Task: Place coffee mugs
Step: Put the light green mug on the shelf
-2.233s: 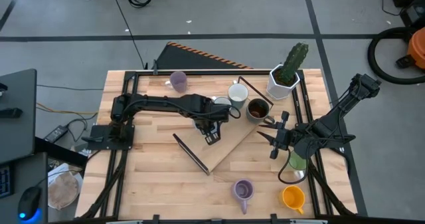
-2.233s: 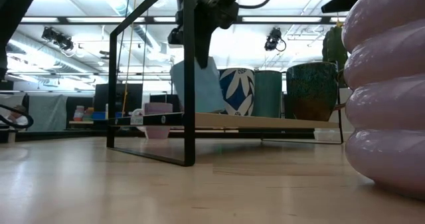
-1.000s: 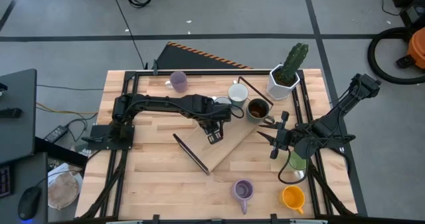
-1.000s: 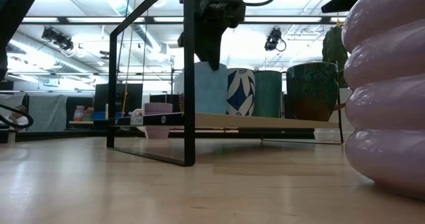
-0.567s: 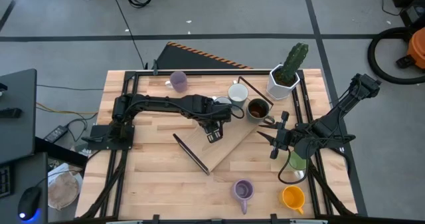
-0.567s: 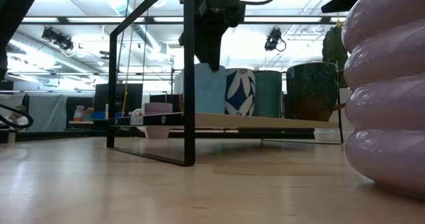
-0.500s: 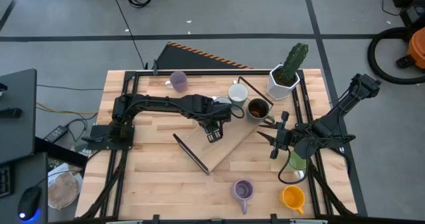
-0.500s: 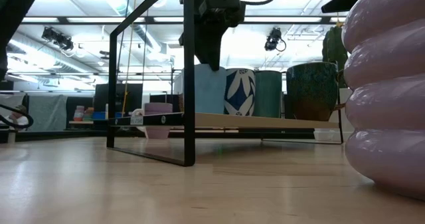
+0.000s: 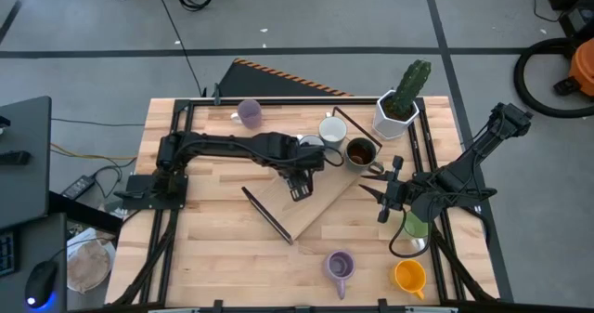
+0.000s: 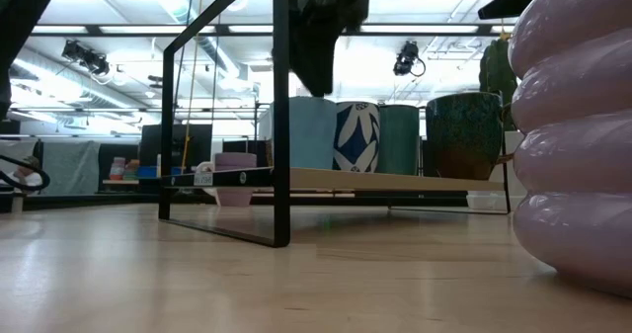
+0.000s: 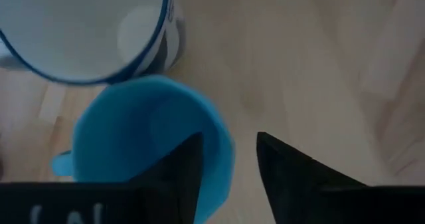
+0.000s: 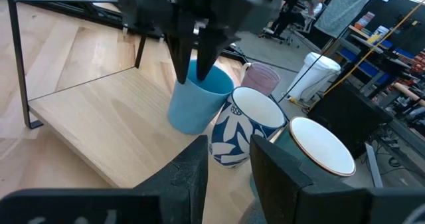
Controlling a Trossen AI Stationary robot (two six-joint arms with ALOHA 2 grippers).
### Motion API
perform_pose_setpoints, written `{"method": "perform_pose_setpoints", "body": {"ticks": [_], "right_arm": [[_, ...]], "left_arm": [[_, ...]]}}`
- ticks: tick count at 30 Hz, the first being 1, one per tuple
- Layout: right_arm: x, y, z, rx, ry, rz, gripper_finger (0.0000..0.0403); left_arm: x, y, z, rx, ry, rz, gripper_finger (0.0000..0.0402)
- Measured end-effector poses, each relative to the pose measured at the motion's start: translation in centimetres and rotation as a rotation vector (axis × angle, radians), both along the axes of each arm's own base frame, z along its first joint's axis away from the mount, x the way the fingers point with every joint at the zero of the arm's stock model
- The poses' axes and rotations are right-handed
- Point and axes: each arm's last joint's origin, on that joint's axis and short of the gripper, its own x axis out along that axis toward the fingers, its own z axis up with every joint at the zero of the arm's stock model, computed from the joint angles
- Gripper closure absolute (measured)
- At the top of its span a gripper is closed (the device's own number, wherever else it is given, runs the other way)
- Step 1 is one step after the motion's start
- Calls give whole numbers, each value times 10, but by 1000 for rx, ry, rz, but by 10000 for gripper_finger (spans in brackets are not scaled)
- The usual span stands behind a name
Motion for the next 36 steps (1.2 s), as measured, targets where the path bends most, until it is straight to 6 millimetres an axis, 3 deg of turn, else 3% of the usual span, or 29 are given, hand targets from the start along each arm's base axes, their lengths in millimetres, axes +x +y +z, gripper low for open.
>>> {"method": "perform_pose_setpoints", "body": {"ticks": [7, 13, 16, 22, 27, 32, 36], "right_arm": [[0, 0, 0, 2, 0, 1, 284], [0, 0, 0, 7, -1, -1, 285], [0, 0, 0, 23, -10, -4, 285], [4, 3, 4, 58, -53, 5, 285], [19, 12, 6, 59, -37, 66, 285], [39, 15, 24, 112, 101, 110, 285], [50, 10, 39, 246, 268, 31, 285]], "left_arm": [[-2, 0, 30, 12, -32, -37, 209], [-14, -8, 45, 258, -30, -153, 217], [-26, -12, 52, 293, -87, -181, 226], [-65, -6, 45, 289, -252, -206, 230], [-99, 2, 39, 321, -432, -214, 230], [-126, 6, 26, 382, -550, -241, 230], [-143, 9, 16, 407, -623, -232, 230]]}}
